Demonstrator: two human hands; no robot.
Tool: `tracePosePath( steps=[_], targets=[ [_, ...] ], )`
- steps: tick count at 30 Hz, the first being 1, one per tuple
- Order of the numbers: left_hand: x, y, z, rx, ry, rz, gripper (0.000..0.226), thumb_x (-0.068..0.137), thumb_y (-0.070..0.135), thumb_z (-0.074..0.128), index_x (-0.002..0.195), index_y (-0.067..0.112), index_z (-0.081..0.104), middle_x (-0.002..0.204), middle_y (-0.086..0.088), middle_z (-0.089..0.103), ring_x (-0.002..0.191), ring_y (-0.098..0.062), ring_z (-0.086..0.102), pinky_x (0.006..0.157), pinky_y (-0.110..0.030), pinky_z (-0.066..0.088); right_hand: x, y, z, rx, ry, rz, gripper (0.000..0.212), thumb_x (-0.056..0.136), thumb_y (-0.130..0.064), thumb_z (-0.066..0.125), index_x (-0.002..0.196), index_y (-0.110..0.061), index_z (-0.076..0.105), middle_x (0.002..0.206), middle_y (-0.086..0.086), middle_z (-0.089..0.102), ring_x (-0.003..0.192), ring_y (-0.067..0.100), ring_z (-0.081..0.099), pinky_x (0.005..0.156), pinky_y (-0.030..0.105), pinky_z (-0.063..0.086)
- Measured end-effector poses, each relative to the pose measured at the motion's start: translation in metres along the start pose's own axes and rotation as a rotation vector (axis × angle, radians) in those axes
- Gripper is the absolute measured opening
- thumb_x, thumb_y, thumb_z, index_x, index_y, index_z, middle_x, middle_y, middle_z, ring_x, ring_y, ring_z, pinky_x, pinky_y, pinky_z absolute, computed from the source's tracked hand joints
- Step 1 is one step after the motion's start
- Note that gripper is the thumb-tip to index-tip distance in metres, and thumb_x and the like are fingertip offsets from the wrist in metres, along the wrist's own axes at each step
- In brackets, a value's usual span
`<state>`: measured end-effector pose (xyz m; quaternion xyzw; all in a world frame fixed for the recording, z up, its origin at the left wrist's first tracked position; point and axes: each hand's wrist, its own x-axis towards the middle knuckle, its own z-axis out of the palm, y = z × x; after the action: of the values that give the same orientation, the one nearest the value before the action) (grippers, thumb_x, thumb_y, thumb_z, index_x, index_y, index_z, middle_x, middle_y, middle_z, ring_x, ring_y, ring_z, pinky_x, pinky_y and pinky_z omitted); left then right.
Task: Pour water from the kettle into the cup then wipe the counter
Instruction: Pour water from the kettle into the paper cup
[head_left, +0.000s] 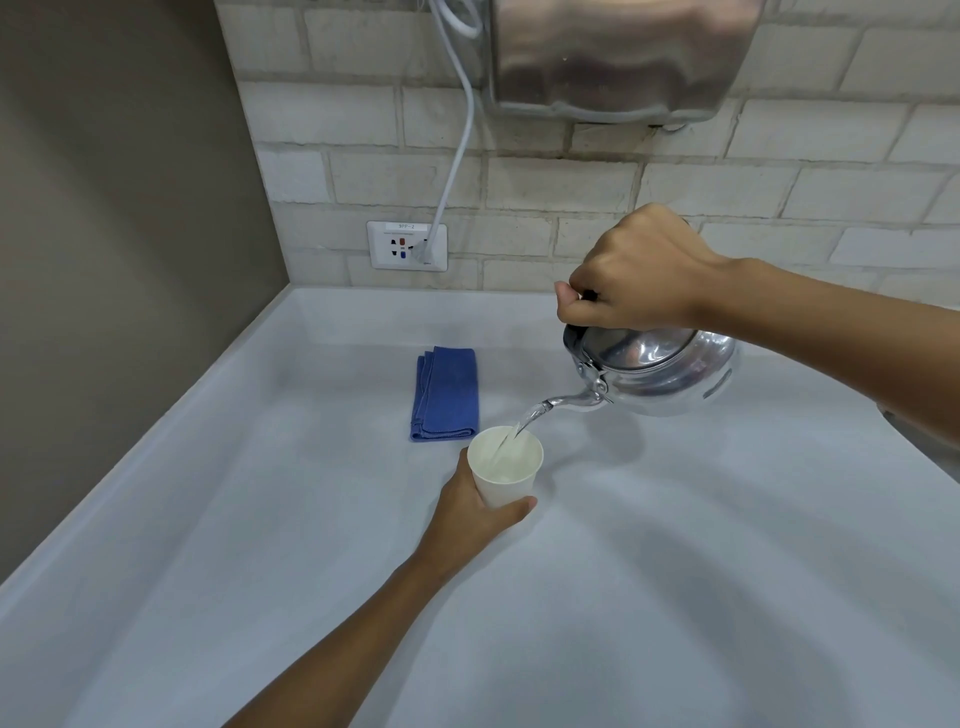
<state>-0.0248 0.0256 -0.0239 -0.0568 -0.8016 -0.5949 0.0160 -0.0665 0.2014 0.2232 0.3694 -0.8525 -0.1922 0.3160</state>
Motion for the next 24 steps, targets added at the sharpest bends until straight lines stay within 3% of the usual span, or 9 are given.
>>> tracePosePath(
  steps=[10, 19, 24],
  targets=[
    [0.0001, -0.0002, 0.0006, 0.009, 0.001, 0.0, 0.081, 0.062, 0.034, 0.082, 0.129, 0.024, 0.038, 0.121, 0.006, 0.056, 0.11, -0.013, 0.053, 0.089, -0.027, 0.046, -0.0003, 0.0021, -0.0037, -0.029, -0.02, 0.001, 0.045, 0.082, -0.022, 0.043, 0.041, -0.007, 0.033, 0.037, 0.011, 0.026, 0.037, 0.024, 0.022, 0.048, 0.018, 0.009],
    [-0.0004, 0.0012, 0.0004, 0.004, 0.001, 0.003, 0.077, 0.062, 0.036, 0.082, 0.125, 0.031, 0.037, 0.114, 0.013, 0.054, 0.103, -0.007, 0.053, 0.077, -0.012, 0.04, -0.0001, 0.0026, -0.002, -0.021, -0.023, 0.003, 0.044, 0.084, -0.023, 0.04, 0.043, -0.007, 0.033, 0.039, 0.012, 0.028, 0.037, 0.025, 0.026, 0.046, 0.021, 0.012],
    [-0.0003, 0.0006, 0.0004, -0.002, 0.0, 0.003, 0.076, 0.062, 0.037, 0.082, 0.123, 0.034, 0.037, 0.114, 0.013, 0.054, 0.104, -0.007, 0.053, 0.08, -0.016, 0.04, 0.0004, 0.0023, 0.0015, -0.014, -0.029, 0.01, 0.046, 0.084, -0.025, 0.037, 0.043, -0.005, 0.035, 0.039, 0.013, 0.031, 0.038, 0.025, 0.027, 0.046, 0.024, 0.014]
  ],
)
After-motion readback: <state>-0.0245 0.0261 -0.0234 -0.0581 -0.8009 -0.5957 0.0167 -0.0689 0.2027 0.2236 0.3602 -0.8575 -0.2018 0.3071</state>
